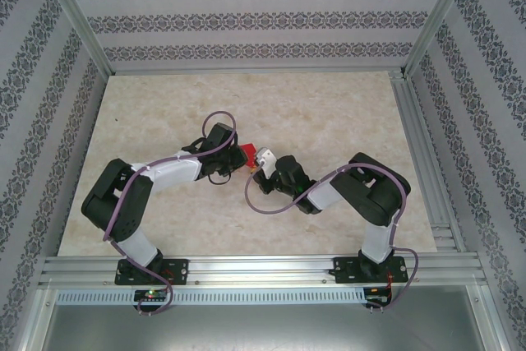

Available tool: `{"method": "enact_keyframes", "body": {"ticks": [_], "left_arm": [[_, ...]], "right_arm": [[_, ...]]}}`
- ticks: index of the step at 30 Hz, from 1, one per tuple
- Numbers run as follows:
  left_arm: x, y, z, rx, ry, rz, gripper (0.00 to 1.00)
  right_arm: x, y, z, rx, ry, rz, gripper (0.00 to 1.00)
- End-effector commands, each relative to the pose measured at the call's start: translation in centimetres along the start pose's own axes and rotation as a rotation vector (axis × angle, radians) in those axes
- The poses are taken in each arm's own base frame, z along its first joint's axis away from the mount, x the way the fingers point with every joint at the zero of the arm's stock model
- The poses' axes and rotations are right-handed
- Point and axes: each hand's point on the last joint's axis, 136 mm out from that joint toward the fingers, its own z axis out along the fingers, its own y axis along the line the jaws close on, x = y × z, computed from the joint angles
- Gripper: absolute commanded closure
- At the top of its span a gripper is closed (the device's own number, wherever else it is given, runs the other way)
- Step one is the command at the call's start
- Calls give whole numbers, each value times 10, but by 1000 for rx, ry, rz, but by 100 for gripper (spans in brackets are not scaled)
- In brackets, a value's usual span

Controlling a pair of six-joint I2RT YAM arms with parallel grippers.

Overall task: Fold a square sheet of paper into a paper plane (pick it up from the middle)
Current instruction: Fold the wing for the fifth time at the center of the table.

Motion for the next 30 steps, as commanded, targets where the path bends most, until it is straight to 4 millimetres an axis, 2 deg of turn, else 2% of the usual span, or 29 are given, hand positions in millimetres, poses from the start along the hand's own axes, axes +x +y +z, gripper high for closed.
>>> {"method": "enact_keyframes", "body": {"ticks": [1, 7, 11, 16, 23, 30], "left_arm": [[-20, -12, -20, 20, -66, 17, 71], [-35, 1, -39, -7, -145, 25, 44], [-38, -3, -44, 18, -163, 65, 34], [-32, -12, -36, 74, -128, 130, 34], [-17, -31, -18, 155, -45, 215, 48], [-7, -37, -3, 171, 9, 242, 54]], "right_arm": [[-8, 0, 1, -42, -25, 88, 93], [-15, 2, -3, -143, -54, 323, 99], [-18, -7, -6, -171, -71, 484, 100], [-16, -21, -10, -179, -91, 642, 100], [-4, -32, -10, -144, -50, 751, 100], [0, -26, -12, -177, -30, 781, 93]]}}
